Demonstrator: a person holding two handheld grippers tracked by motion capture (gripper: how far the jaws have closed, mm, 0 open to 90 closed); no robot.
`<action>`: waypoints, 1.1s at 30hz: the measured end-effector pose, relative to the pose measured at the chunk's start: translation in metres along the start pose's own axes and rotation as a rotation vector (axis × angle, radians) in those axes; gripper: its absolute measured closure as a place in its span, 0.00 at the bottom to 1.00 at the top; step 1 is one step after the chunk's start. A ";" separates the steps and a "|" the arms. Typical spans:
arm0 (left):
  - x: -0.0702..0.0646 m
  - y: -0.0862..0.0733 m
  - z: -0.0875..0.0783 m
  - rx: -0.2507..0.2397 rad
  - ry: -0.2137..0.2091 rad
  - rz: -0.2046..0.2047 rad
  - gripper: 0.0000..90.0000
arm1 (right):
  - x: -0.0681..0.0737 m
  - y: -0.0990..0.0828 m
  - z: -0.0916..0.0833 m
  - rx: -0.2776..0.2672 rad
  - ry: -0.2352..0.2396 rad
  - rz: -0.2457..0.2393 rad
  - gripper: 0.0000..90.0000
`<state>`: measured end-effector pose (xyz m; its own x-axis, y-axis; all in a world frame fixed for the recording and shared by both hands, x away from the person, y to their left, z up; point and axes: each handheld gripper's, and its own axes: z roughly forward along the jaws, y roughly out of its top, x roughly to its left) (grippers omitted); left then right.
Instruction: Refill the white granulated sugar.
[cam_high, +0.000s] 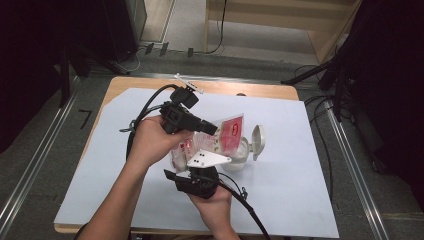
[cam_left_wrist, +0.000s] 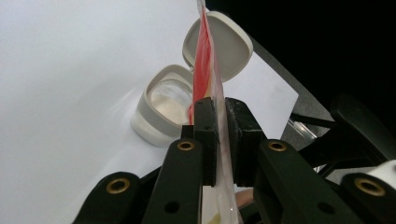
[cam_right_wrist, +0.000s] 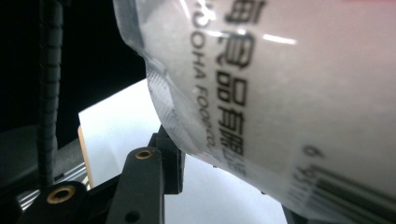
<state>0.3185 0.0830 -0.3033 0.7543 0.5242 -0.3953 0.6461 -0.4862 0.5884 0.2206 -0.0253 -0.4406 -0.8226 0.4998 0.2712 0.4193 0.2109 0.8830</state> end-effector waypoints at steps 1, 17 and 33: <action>0.000 0.000 0.000 0.000 0.000 0.000 0.94 | 0.000 0.000 0.000 0.000 0.000 0.000 0.68; 0.003 -0.010 -0.008 0.034 0.024 0.040 0.94 | -0.001 -0.007 0.009 0.033 0.007 -0.021 0.67; 0.013 -0.021 -0.020 0.006 -0.003 0.047 0.95 | -0.018 -0.014 0.009 0.033 -0.010 0.035 0.65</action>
<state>0.3125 0.1143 -0.3066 0.7843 0.4983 -0.3695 0.6105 -0.5142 0.6024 0.2333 -0.0297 -0.4612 -0.8034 0.5160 0.2971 0.4600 0.2210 0.8600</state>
